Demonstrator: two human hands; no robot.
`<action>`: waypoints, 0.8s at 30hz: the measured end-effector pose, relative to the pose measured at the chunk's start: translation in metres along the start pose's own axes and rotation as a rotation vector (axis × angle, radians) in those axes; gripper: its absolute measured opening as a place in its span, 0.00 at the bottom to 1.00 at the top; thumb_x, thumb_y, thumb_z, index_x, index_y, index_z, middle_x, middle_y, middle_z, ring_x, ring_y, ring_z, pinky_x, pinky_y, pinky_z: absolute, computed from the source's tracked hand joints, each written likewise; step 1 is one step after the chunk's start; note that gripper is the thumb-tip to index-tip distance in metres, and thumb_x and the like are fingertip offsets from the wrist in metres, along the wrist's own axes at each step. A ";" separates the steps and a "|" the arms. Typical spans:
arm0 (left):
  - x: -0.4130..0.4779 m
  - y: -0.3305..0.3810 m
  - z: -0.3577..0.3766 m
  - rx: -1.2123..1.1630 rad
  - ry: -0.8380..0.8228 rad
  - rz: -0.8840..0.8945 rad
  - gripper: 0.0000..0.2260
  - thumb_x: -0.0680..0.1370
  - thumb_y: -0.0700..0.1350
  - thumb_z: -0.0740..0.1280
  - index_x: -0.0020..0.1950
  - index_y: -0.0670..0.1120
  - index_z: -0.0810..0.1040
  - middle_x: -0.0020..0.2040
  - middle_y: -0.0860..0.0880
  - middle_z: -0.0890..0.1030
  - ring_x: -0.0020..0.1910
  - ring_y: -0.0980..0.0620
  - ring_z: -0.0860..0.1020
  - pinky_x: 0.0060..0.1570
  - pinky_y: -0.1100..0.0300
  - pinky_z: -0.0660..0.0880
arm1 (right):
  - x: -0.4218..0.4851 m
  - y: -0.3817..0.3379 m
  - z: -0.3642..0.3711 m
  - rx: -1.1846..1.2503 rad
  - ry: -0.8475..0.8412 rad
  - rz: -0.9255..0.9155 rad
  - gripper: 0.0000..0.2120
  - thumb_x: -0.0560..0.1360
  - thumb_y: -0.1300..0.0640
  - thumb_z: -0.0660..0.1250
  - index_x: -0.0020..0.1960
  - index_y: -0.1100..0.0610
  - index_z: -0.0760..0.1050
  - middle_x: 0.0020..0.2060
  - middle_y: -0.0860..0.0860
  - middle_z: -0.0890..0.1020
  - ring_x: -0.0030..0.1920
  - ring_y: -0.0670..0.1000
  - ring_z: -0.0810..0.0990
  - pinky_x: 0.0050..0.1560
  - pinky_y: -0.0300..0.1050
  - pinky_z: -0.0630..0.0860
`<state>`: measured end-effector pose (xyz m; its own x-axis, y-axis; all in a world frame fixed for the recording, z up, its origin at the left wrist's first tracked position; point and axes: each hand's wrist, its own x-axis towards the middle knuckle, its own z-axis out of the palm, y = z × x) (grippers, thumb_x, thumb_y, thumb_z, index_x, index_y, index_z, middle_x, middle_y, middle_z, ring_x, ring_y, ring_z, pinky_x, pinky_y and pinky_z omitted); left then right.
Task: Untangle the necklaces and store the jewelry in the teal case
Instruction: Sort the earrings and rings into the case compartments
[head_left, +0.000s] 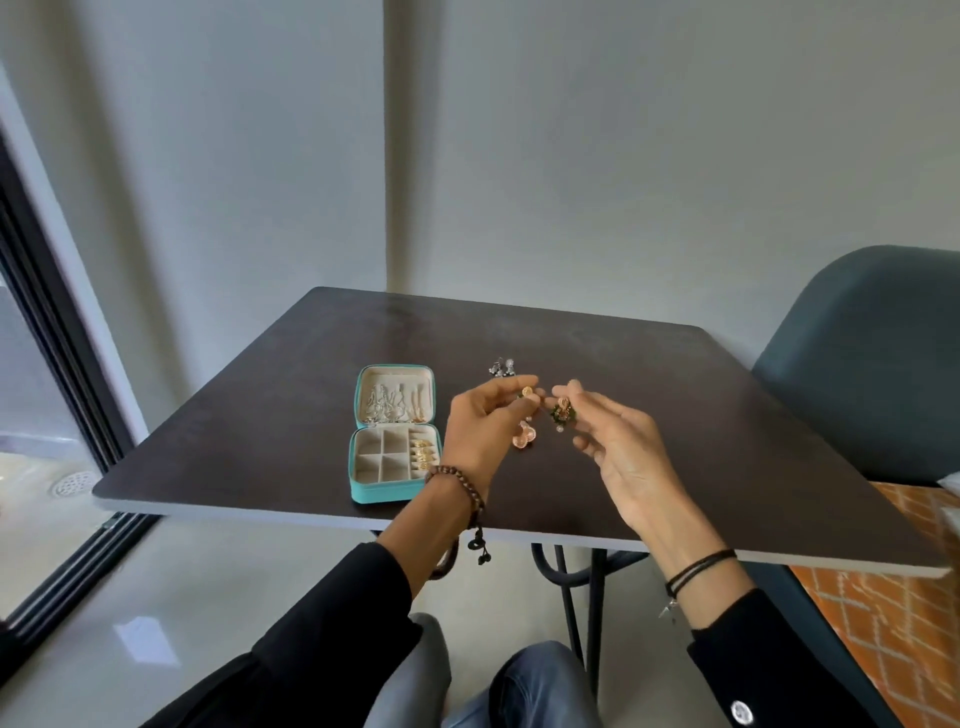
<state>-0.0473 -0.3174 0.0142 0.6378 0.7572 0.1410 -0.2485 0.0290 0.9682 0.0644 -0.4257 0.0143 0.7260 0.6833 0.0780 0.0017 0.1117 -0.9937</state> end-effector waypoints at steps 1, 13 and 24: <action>-0.003 0.006 -0.006 -0.022 0.013 -0.011 0.08 0.78 0.38 0.70 0.57 0.42 0.83 0.50 0.45 0.86 0.49 0.52 0.84 0.41 0.68 0.76 | -0.002 -0.002 0.007 0.005 -0.008 0.015 0.13 0.80 0.47 0.69 0.55 0.54 0.87 0.52 0.49 0.88 0.58 0.51 0.82 0.54 0.45 0.74; -0.012 0.041 -0.087 -0.019 0.075 -0.129 0.18 0.83 0.50 0.56 0.58 0.45 0.84 0.52 0.51 0.86 0.57 0.52 0.82 0.59 0.54 0.73 | -0.005 -0.006 0.082 -0.021 -0.180 0.083 0.24 0.82 0.38 0.58 0.58 0.53 0.85 0.54 0.48 0.87 0.60 0.49 0.82 0.57 0.45 0.72; -0.009 0.036 -0.152 0.175 0.136 0.002 0.14 0.75 0.37 0.74 0.60 0.38 0.82 0.51 0.42 0.86 0.49 0.51 0.85 0.53 0.62 0.81 | 0.007 0.008 0.132 -0.259 -0.249 -0.072 0.12 0.77 0.63 0.73 0.59 0.55 0.85 0.50 0.49 0.88 0.51 0.43 0.85 0.57 0.41 0.79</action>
<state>-0.1728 -0.2242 0.0163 0.5303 0.8386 0.1248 -0.1114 -0.0771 0.9908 -0.0208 -0.3250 0.0173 0.5280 0.8386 0.1337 0.2439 0.0010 -0.9698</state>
